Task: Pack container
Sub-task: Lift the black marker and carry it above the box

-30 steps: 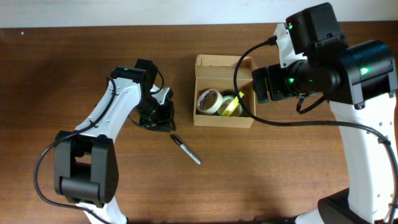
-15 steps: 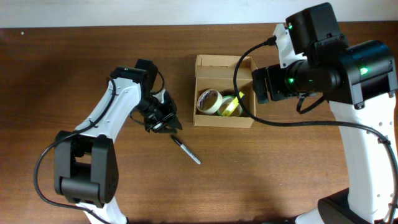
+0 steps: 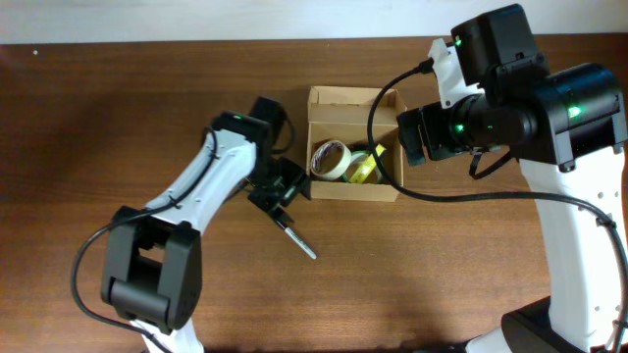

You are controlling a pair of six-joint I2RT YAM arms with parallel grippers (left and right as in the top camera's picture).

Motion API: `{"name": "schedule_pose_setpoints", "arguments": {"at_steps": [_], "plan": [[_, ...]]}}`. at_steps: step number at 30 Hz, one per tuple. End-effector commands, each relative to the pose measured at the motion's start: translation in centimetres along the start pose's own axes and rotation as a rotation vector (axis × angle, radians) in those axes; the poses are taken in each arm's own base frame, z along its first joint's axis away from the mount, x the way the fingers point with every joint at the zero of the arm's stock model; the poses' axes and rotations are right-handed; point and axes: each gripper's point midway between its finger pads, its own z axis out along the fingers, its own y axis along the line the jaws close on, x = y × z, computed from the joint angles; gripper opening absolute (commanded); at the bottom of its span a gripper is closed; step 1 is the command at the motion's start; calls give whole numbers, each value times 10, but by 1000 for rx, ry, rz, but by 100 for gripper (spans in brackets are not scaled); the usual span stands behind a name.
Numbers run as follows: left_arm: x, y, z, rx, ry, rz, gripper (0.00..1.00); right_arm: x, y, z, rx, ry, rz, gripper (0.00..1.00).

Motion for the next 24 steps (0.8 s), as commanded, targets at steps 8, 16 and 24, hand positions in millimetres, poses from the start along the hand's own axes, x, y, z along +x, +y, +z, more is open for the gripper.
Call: {"name": "schedule_pose_setpoints", "arguments": {"at_steps": [8, 16, 24], "plan": [[-8, 24, 19, -81, -66, -180, 60, -1, -3, 0, 12, 1, -20, 99], [-11, 47, 49, -103, -37, -223, 59, -1, -3, 0, 12, 1, -20, 99], [-17, 54, 64, -91, -42, -215, 59, -1, -3, 0, 8, 1, -20, 99]]}}
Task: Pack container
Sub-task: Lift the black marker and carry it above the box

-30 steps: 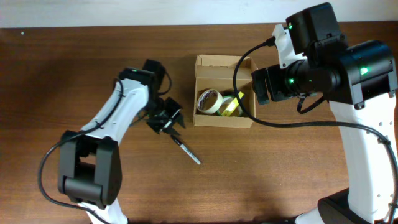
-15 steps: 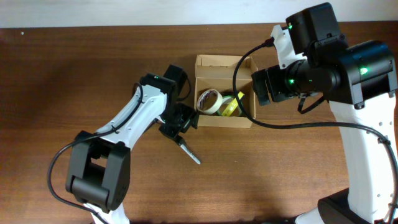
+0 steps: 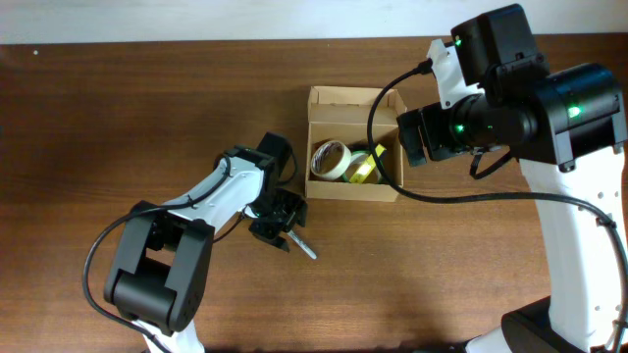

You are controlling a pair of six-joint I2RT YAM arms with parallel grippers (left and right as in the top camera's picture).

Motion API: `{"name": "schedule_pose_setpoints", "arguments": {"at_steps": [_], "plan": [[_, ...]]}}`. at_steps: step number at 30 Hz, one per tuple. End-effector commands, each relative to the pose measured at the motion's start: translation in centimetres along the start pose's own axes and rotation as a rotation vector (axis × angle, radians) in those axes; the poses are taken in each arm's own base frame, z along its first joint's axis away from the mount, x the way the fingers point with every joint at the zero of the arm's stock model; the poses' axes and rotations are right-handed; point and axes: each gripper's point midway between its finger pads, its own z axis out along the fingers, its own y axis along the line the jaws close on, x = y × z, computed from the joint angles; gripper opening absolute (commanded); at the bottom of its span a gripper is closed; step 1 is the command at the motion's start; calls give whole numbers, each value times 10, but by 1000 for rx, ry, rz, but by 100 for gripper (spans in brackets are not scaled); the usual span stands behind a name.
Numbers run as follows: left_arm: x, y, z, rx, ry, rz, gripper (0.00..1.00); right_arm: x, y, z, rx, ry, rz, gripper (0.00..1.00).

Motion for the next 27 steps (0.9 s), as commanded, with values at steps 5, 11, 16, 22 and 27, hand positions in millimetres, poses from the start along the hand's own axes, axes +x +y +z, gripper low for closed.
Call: {"name": "schedule_pose_setpoints", "arguments": {"at_steps": [5, 11, 16, 22, 27], "plan": [[-6, 5, 14, 16, -6, -7, 60, -1, -3, 0, 7, 1, -5, 99], [-12, 2, 19, 39, -30, 35, 59, -1, -3, 0, 7, 1, -5, 99], [-17, 0, 18, 43, -58, 67, 30, -1, -3, 0, 7, 1, -5, 99], [-20, 1, 18, 39, -73, 85, 2, -1, -3, 0, 7, 1, -5, 99], [-21, 1, 18, 39, -80, 85, 2, -1, -3, 0, 8, 1, -5, 99]]}}
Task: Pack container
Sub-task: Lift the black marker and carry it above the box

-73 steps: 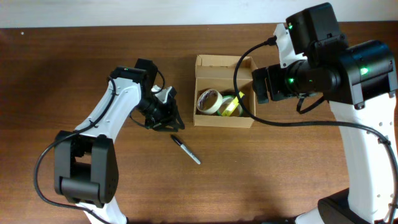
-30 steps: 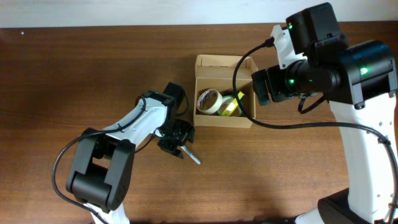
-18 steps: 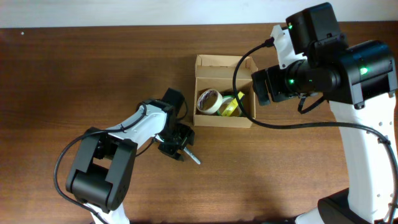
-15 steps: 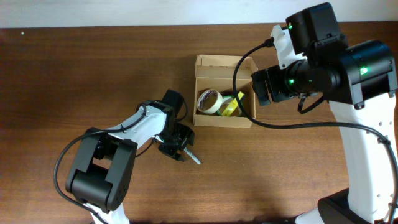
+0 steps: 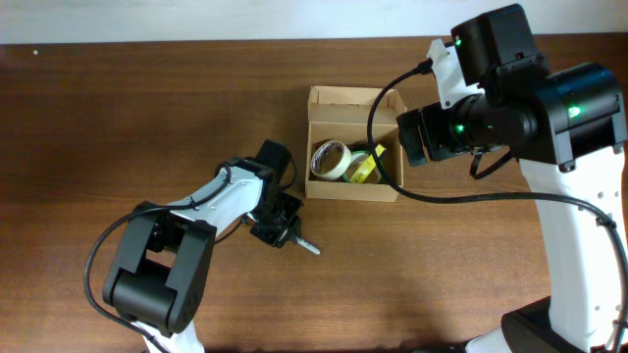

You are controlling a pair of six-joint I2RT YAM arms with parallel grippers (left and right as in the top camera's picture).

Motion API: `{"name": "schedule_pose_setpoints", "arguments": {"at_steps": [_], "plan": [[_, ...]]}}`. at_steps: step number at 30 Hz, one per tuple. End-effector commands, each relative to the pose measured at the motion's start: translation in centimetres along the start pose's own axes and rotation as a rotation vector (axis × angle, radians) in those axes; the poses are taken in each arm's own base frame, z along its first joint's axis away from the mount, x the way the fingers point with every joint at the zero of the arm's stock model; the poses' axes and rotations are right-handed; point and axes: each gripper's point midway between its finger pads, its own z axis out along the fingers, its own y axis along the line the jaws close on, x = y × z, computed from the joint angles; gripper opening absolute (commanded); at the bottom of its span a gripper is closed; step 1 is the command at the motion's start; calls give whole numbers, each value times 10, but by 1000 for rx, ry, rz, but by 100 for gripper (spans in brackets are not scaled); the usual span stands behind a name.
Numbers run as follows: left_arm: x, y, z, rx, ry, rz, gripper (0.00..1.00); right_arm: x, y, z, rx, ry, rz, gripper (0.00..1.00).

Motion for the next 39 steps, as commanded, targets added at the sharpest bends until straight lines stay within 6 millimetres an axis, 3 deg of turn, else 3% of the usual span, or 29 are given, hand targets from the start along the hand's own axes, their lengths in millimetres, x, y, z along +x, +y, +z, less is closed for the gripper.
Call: {"name": "schedule_pose_setpoints", "arguments": {"at_steps": [1, 12, 17, 22, 28, 34, 39], "plan": [[-14, 7, 3, -22, -72, 13, 2, -1, -3, 0, 8, 1, -5, 99], [-26, 9, 0, -44, -143, 109, 2, -1, -3, 0, 8, 1, -5, 99], [-38, 6, -16, -60, -243, 157, 2, -1, -3, 0, 8, 1, -6, 99], [-55, 0, -53, -84, -410, 224, 2, -1, -3, 0, 8, 1, -6, 99], [-64, -16, -112, -90, -592, 378, 2, -1, -3, 0, 8, 1, -6, 99], [-61, -24, -164, -121, -711, 563, 2, -1, -3, 0, 9, 1, -9, 99], [-48, -35, -197, -121, -758, 829, 2, -1, -3, 0, 12, 1, -9, 99]]}}
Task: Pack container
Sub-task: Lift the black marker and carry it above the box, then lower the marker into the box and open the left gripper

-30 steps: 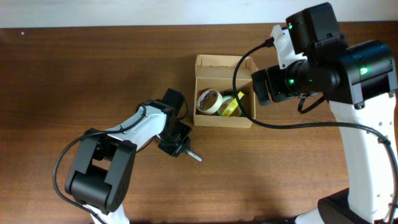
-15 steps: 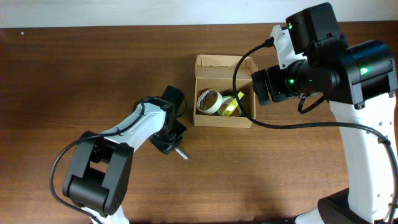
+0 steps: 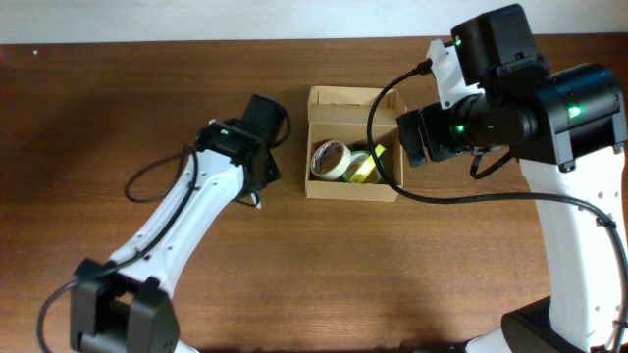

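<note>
An open cardboard box (image 3: pixel 351 189) stands mid-table. It holds a roll of tape (image 3: pixel 329 159) and a yellow-green item (image 3: pixel 364 169). My left gripper (image 3: pixel 261 186) hangs just left of the box, mostly hidden under its own wrist. A thin pen (image 3: pixel 257 204) pokes out below it with only its light tip showing, so the gripper appears shut on the pen. My right gripper (image 3: pixel 410 139) sits against the box's right wall, and its fingers are hidden by the arm.
The brown wooden table (image 3: pixel 118 108) runs to a pale wall at the back. The left arm's black cable (image 3: pixel 157 176) loops over the table to the left of the wrist. The right arm's base fills the right side.
The left gripper was low over the pen in front of the box. It is now farther back and left, beside the box's left wall, and the pen is gone from the table.
The pen lay on the table in front of the box, with the left gripper at its upper end. The gripper then sat lower along the pen at two moments. Now the pen is off the table, under the left gripper. The right arm stayed still.
</note>
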You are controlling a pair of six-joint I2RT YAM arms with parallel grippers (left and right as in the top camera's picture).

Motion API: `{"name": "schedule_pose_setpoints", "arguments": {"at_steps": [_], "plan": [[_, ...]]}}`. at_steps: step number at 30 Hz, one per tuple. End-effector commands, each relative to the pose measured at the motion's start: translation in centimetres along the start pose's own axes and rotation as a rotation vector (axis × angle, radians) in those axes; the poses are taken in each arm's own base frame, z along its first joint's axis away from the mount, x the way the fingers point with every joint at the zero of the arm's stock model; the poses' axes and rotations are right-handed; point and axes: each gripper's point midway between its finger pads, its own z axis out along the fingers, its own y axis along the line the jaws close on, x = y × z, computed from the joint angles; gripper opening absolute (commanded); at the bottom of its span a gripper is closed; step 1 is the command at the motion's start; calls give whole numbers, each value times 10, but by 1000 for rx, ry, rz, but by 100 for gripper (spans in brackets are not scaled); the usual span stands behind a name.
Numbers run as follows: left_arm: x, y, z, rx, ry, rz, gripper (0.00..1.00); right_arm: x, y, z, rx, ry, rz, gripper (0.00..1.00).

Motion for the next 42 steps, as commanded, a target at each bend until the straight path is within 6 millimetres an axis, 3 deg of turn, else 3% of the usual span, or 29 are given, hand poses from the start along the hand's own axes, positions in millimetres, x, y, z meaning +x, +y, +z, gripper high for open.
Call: {"name": "schedule_pose_setpoints", "arguments": {"at_steps": [1, 5, 11, 18, 25, 32, 38, 42], "plan": [[-21, 1, -33, 25, -107, 264, 2, -1, -3, 0, 12, 1, 1, 99], [-27, -5, -55, 74, -158, 438, 2, -1, -3, 0, 12, 1, -4, 99], [-32, -22, -69, 167, -202, 534, 2, -1, -5, 0, 19, 1, -6, 99], [-47, -44, -81, 240, -290, 534, 2, -9, -32, -13, 172, -53, 43, 99], [-47, -62, -99, 278, -341, 584, 2, -32, -42, -91, 209, -339, 116, 99], [-34, -86, -108, 314, -379, 700, 2, -19, -44, -170, 197, -576, 147, 99], [-34, -113, -115, 381, -434, 722, 2, 7, -44, -201, 188, -638, 154, 99], [-36, -132, -106, 406, -449, 717, 2, 16, -36, -213, 141, -672, 143, 99]]}}
